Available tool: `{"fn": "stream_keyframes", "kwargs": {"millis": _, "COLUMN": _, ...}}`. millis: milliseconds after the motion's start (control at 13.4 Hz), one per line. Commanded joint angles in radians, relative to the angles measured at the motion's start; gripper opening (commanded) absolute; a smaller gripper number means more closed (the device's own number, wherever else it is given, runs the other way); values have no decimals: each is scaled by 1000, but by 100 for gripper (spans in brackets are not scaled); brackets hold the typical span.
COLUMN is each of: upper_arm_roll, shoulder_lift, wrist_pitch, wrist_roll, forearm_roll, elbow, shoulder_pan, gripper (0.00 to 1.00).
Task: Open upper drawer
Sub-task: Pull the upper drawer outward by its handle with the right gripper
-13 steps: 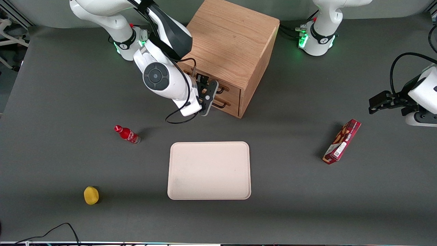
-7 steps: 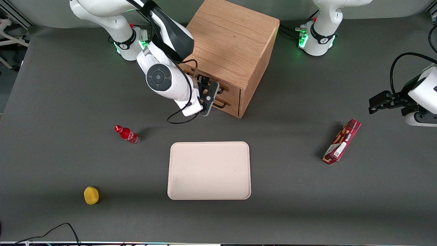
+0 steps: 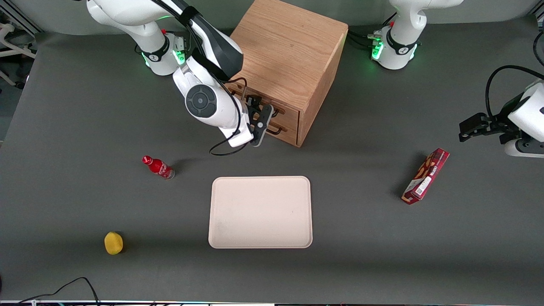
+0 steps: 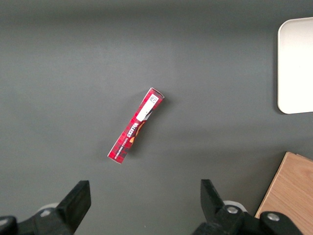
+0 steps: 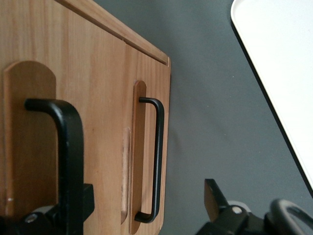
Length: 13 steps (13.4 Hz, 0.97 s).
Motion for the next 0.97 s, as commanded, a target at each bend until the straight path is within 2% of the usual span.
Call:
{"fn": "stream_keyframes", "kwargs": {"millis": 0, "upper_arm_roll": -9, "shoulder_lift": 15, "wrist_pitch": 23, "wrist_roll": 3, "forearm_roll": -32, "elbow": 9, "shoulder_pan": -6, "gripper": 100}}
{"fn": "stream_keyframes", "kwargs": {"millis": 896, "upper_arm_roll": -26, "shoulder_lift": 34, "wrist_pitch": 12, "wrist_roll": -9, "forearm_roll": -54, "elbow": 86, "shoulder_pan": -14, "gripper": 100}}
